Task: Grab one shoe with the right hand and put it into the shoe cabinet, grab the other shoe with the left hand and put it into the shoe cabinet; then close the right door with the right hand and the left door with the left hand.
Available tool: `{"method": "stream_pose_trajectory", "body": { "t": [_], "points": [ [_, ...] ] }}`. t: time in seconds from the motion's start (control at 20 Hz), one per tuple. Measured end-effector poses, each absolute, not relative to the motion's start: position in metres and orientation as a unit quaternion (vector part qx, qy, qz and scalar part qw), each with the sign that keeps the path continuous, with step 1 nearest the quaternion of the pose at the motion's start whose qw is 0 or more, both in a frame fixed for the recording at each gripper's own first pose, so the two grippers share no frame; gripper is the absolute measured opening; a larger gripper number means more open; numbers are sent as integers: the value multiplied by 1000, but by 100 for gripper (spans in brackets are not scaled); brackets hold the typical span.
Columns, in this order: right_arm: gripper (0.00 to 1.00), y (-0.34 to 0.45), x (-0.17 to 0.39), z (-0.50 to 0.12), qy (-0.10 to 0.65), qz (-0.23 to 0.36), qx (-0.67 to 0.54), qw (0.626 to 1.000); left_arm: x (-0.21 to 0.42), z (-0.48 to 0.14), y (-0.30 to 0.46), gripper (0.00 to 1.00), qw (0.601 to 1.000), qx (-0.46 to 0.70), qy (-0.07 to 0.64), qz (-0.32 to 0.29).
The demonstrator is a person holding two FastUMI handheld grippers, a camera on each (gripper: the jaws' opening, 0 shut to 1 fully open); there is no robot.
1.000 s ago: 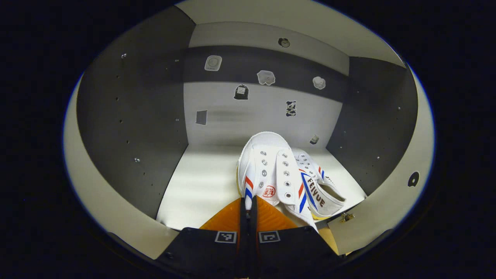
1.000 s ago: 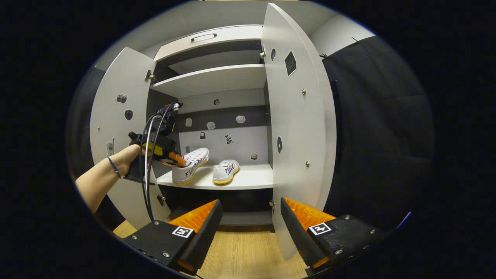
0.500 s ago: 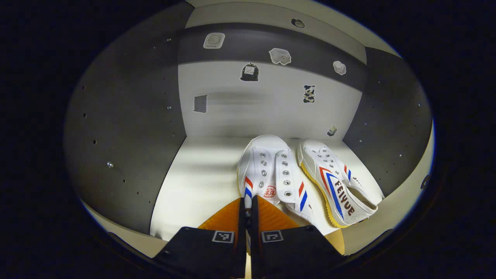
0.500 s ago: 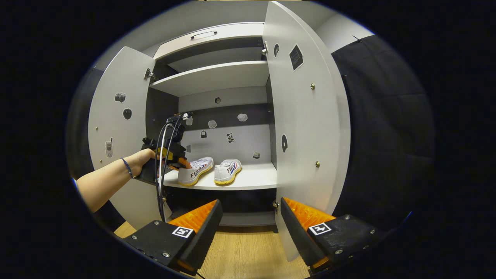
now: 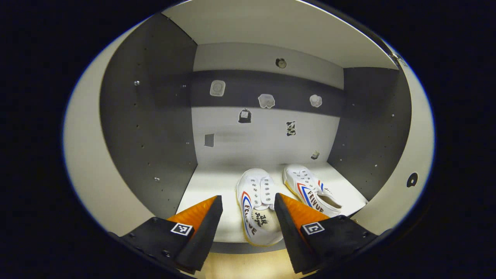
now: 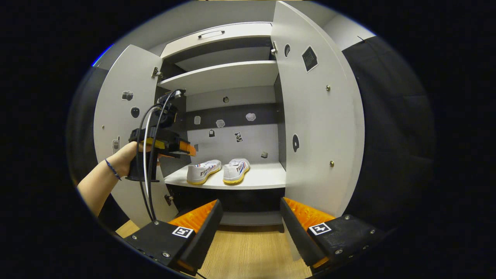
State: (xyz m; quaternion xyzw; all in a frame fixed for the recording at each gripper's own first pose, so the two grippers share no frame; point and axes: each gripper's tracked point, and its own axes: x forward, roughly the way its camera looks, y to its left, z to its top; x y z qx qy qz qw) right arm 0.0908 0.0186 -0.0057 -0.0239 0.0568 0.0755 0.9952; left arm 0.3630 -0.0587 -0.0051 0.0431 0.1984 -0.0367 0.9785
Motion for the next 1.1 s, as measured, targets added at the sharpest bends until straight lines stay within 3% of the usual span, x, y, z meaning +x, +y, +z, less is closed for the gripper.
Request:
{"method": "stream_pose_trajectory", "body": {
  "t": [0.2,0.6,1.1],
  "points": [
    [93,25,83,-5,53,82,-29,995,316,35,-55,98,987,52,146,-34],
    [93,11,59,4,39,69,-32,996,231,90,-47,95,997,57,54,-27],
    [93,-61,33,15,20,19,-52,998,130,95,-38,99,997,62,28,-38]
  ]
}}
